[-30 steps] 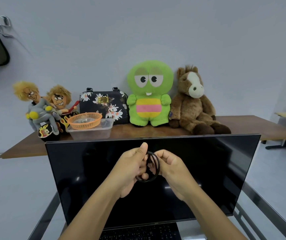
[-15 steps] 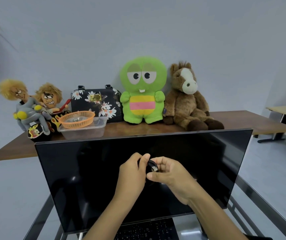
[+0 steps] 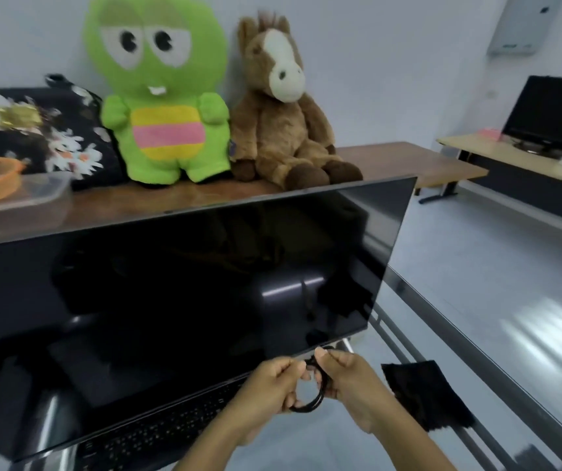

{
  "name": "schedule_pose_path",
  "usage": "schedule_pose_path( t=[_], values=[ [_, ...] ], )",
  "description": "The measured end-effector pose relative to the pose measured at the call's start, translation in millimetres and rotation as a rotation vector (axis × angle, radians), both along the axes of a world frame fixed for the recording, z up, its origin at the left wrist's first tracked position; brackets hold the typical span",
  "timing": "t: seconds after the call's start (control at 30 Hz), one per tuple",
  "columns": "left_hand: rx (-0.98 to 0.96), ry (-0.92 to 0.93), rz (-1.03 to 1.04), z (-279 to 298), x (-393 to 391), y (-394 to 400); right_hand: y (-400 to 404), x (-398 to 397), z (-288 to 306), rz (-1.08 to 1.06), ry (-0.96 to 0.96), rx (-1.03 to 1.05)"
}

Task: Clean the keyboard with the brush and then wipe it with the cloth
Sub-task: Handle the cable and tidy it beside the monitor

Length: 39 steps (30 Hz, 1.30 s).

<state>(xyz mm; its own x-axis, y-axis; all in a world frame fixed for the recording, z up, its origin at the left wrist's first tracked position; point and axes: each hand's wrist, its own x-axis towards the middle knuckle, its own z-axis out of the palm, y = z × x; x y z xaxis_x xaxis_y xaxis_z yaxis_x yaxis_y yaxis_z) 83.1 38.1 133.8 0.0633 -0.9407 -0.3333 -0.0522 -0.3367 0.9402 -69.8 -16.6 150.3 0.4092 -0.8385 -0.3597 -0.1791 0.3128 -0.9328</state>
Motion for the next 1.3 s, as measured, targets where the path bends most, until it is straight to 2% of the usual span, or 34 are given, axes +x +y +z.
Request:
schedule_pose_path(
  t=[0.07,0.2,0.33,0.4,0.5,0.7,0.93,1.03,1.13,1.23,1.3],
  values=[
    [0.012,-0.069,0.01,-29,-11,-8,-5,-11,-28,-0.043,0.099,-0.015],
    [-0.037,-0.302,0.1,-81,-26,-29,-22,-24,-79,0.019,0.34,-0.032],
    [-0.121,-0.736,0.146,-128,-35,-42,-50,-19,-128,-0.045,0.402,0.024],
    [-0.144,-0.986,0.02,-145,-35,-41,-63,-9,-149,-0.068,0.458,-0.007],
    [-0.207,-1.142,-0.154,-173,-36,-39,-79,13,-165,-0.065,0.511,-0.045],
    [-0.056,-1.248,-0.382,-204,-27,-47,-93,43,-191,-0.025,0.588,-0.211],
    [-0.027,-1.314,-0.363,-206,-24,-60,-88,40,-203,0.168,0.871,-0.808],
    [-0.098,-1.348,-0.344,-208,-25,-61,-77,34,-207,0.281,0.896,-1.06],
    [-0.117,-1.377,-0.342,-210,-26,-57,-68,25,-213,0.471,0.895,-1.13],
    [0.012,-1.367,-0.371,-198,-33,-51,-72,19,-220,0.556,0.951,-1.135],
    [-0.038,-1.55,-0.314,-194,-34,-52,-77,17,-221,0.577,0.963,-1.128]
  ],
)
